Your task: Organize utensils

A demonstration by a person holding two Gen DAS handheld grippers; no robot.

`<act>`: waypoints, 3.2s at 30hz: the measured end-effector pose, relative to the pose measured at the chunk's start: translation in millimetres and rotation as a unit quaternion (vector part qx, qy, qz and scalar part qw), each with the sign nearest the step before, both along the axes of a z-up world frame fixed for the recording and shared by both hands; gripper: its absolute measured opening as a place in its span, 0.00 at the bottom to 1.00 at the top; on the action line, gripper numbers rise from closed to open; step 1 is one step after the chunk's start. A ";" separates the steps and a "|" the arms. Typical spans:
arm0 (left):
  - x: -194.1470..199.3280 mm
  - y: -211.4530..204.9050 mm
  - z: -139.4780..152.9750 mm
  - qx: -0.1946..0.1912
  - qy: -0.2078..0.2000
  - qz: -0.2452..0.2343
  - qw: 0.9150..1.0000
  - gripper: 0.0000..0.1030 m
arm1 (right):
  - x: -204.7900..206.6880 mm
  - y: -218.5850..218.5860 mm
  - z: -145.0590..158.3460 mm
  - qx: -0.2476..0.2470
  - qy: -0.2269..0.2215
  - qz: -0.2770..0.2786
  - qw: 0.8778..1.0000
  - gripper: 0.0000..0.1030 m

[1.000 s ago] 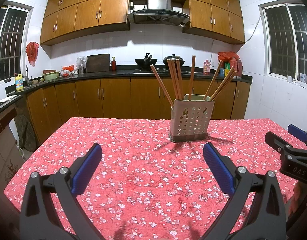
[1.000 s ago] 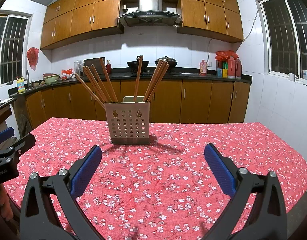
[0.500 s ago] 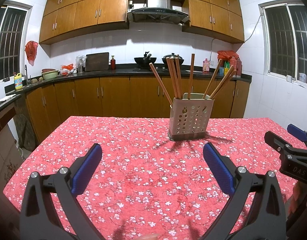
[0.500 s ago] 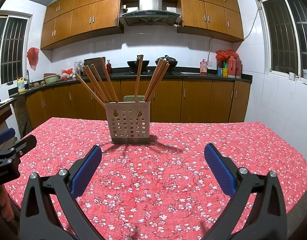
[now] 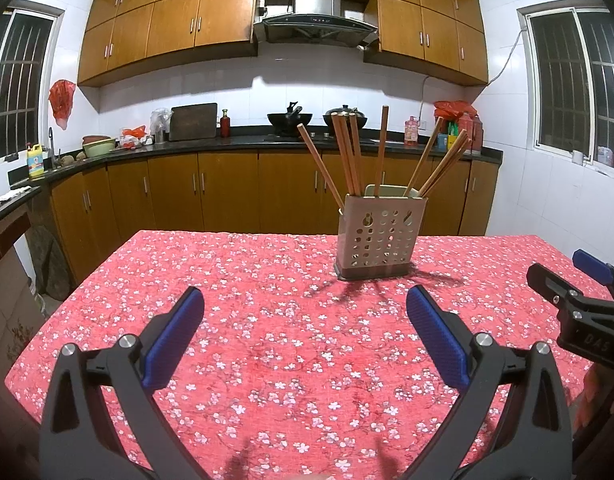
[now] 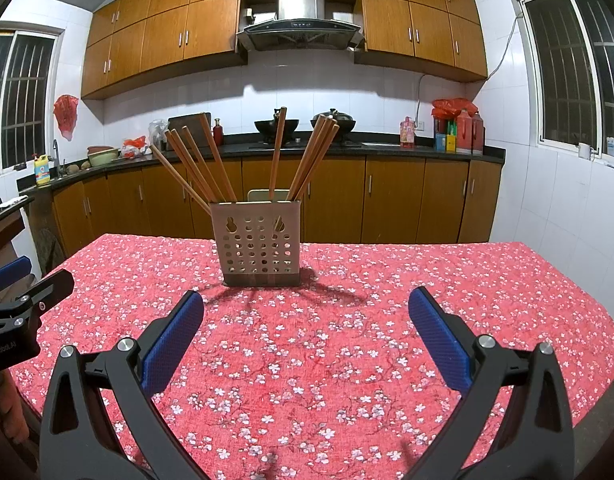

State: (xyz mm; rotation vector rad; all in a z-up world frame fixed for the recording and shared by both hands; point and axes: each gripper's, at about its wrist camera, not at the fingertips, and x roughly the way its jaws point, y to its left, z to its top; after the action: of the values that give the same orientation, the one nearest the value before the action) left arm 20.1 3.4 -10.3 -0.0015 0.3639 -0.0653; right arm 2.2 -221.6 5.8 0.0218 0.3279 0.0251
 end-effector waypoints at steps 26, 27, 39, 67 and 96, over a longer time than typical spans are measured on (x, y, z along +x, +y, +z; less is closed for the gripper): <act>1.3 -0.5 -0.3 0.000 0.002 0.001 1.000 0.96 | -0.1 0.5 -3.6 0.001 0.002 0.002 1.000 0.98; 1.3 -0.3 -0.2 0.000 0.002 0.002 1.000 0.96 | -0.1 0.5 -3.5 0.001 0.002 0.002 1.000 0.98; 0.9 -1.5 2.2 0.000 0.003 -0.001 1.000 0.96 | -0.8 -0.2 -5.3 0.000 0.004 0.006 1.000 0.98; 2.2 -1.9 3.0 -0.001 0.006 -0.004 1.000 0.96 | -0.8 -2.8 -5.4 0.001 0.007 0.008 1.000 0.98; 2.2 -2.8 3.5 -0.001 0.006 -0.004 1.000 0.96 | -0.3 -4.1 -4.3 0.001 0.008 0.008 1.000 0.98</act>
State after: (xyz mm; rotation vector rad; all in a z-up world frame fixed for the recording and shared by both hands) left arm 22.3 0.6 -6.9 -0.0020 0.3762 -0.0730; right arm 1.9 -225.7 1.5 0.0219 0.3440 0.0415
